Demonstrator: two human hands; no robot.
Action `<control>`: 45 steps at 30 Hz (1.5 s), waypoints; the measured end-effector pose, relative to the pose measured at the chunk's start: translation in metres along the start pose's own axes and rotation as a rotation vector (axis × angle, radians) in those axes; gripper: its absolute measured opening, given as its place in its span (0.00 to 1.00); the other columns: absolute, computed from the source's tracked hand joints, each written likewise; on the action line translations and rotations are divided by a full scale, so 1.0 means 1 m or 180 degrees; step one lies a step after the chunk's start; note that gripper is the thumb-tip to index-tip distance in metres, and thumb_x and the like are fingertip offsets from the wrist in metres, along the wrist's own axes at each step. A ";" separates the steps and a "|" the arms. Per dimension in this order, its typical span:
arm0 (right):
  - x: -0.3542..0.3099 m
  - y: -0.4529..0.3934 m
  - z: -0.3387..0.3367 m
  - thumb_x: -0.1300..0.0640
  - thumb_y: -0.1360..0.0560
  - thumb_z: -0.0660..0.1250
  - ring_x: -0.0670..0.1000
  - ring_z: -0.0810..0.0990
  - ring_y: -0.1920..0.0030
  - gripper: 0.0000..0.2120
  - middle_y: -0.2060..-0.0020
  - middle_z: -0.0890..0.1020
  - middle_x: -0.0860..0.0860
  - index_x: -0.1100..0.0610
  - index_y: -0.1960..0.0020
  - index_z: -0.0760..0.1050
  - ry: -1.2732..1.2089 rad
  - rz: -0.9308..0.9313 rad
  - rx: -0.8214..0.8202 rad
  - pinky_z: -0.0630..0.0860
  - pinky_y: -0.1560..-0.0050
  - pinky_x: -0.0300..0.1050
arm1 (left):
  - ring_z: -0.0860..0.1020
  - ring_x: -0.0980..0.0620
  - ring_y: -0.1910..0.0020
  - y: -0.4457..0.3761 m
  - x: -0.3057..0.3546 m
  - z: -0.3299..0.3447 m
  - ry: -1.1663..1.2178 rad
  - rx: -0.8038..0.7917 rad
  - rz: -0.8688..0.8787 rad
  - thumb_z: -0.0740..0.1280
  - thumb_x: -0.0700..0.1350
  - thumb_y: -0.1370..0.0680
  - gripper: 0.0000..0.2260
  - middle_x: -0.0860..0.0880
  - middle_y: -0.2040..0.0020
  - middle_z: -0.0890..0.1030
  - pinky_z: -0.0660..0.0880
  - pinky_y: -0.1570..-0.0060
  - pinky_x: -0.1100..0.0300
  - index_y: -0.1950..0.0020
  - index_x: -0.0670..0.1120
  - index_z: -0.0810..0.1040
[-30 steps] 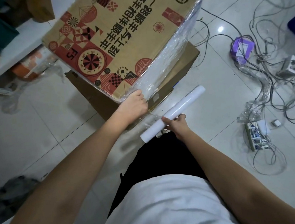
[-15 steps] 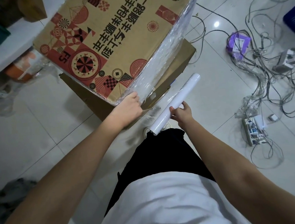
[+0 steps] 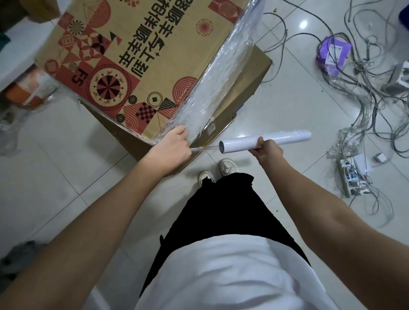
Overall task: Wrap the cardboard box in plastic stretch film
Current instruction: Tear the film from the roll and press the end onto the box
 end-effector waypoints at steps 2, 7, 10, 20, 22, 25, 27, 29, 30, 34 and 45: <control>-0.001 0.000 -0.005 0.74 0.26 0.61 0.64 0.76 0.41 0.17 0.43 0.76 0.64 0.67 0.38 0.66 -0.0163 -0.0051 0.0091 0.75 0.44 0.62 | 0.72 0.46 0.48 -0.001 0.000 0.000 -0.0016 -0.0006 0.0014 0.59 0.39 0.23 0.10 0.50 0.53 0.80 0.63 0.42 0.55 0.50 0.44 0.80; -0.008 -0.004 -0.011 0.73 0.27 0.59 0.59 0.78 0.49 0.18 0.51 0.76 0.58 0.66 0.38 0.67 -0.0269 -0.0272 0.0282 0.76 0.44 0.60 | 0.72 0.46 0.49 -0.004 -0.001 -0.003 -0.0101 -0.0040 0.0052 0.61 0.38 0.24 0.09 0.50 0.55 0.80 0.64 0.43 0.55 0.50 0.44 0.80; -0.015 -0.001 -0.013 0.72 0.27 0.60 0.58 0.79 0.50 0.22 0.50 0.77 0.57 0.64 0.34 0.66 -0.0238 -0.0362 0.0416 0.79 0.48 0.56 | 0.72 0.47 0.50 -0.004 -0.004 -0.001 -0.0136 -0.0022 0.0015 0.61 0.40 0.24 0.08 0.51 0.55 0.80 0.64 0.46 0.56 0.51 0.45 0.80; -0.058 -0.006 -0.058 0.71 0.26 0.63 0.56 0.77 0.50 0.27 0.45 0.76 0.57 0.57 0.30 0.63 -0.0088 -0.0833 0.0489 0.79 0.52 0.50 | 0.73 0.50 0.52 -0.007 -0.006 -0.003 -0.0049 0.0022 -0.0049 0.64 0.41 0.25 0.08 0.54 0.56 0.80 0.64 0.47 0.57 0.51 0.50 0.81; -0.079 -0.010 -0.077 0.71 0.26 0.63 0.55 0.76 0.48 0.31 0.43 0.74 0.58 0.55 0.27 0.59 0.0287 -0.1111 0.0339 0.78 0.49 0.51 | 0.73 0.51 0.53 -0.004 -0.012 -0.003 -0.0085 0.0019 -0.0128 0.64 0.40 0.25 0.08 0.54 0.56 0.80 0.64 0.47 0.58 0.52 0.50 0.81; -0.091 -0.007 -0.086 0.70 0.24 0.62 0.58 0.76 0.45 0.30 0.41 0.74 0.60 0.55 0.27 0.57 0.0793 -0.1162 -0.0114 0.78 0.50 0.51 | 0.74 0.50 0.52 -0.006 -0.009 -0.008 -0.0091 0.0084 -0.0162 0.64 0.41 0.25 0.08 0.53 0.55 0.80 0.64 0.46 0.57 0.50 0.49 0.81; -0.084 0.001 -0.074 0.69 0.24 0.63 0.58 0.77 0.46 0.29 0.42 0.75 0.61 0.57 0.27 0.57 0.1037 -0.1089 -0.0411 0.78 0.54 0.50 | 0.75 0.50 0.50 -0.013 -0.001 -0.017 0.0051 0.0032 -0.0239 0.63 0.42 0.24 0.09 0.52 0.52 0.80 0.64 0.44 0.57 0.47 0.48 0.80; -0.071 0.011 -0.057 0.69 0.25 0.64 0.57 0.78 0.48 0.31 0.43 0.76 0.61 0.57 0.26 0.56 0.1271 -0.1030 -0.0695 0.78 0.54 0.51 | 0.74 0.48 0.46 -0.021 0.009 -0.024 0.0179 -0.0098 -0.0475 0.60 0.41 0.22 0.13 0.49 0.46 0.79 0.64 0.42 0.55 0.38 0.44 0.75; -0.065 0.017 -0.049 0.69 0.25 0.64 0.56 0.78 0.49 0.31 0.44 0.77 0.61 0.57 0.26 0.56 0.1368 -0.1010 -0.0831 0.78 0.53 0.51 | 0.72 0.47 0.43 -0.024 0.014 -0.028 0.0243 -0.0126 -0.0622 0.57 0.40 0.21 0.17 0.46 0.41 0.77 0.63 0.40 0.54 0.32 0.40 0.69; -0.051 0.052 -0.026 0.68 0.26 0.66 0.57 0.80 0.49 0.33 0.46 0.78 0.59 0.56 0.25 0.57 0.1561 -0.1015 -0.1367 0.79 0.52 0.53 | 0.62 0.42 0.31 -0.032 0.037 -0.046 0.1079 0.0161 -0.0905 0.50 0.43 0.18 0.21 0.39 0.31 0.66 0.55 0.30 0.52 0.26 0.36 0.55; -0.048 0.152 -0.002 0.68 0.28 0.69 0.54 0.83 0.51 0.30 0.43 0.79 0.58 0.51 0.31 0.62 0.2211 -0.1269 -0.2415 0.80 0.56 0.47 | 0.79 0.57 0.62 -0.029 0.039 -0.082 0.7301 0.0802 -0.1727 0.71 0.45 0.26 0.13 0.49 0.57 0.79 0.76 0.69 0.67 0.44 0.42 0.76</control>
Point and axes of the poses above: each hand's wrist, its own y-axis away from the middle knuckle, its own z-axis out of the palm, x = y × z, the point moved 5 cm from there along -y, towards the middle knuckle
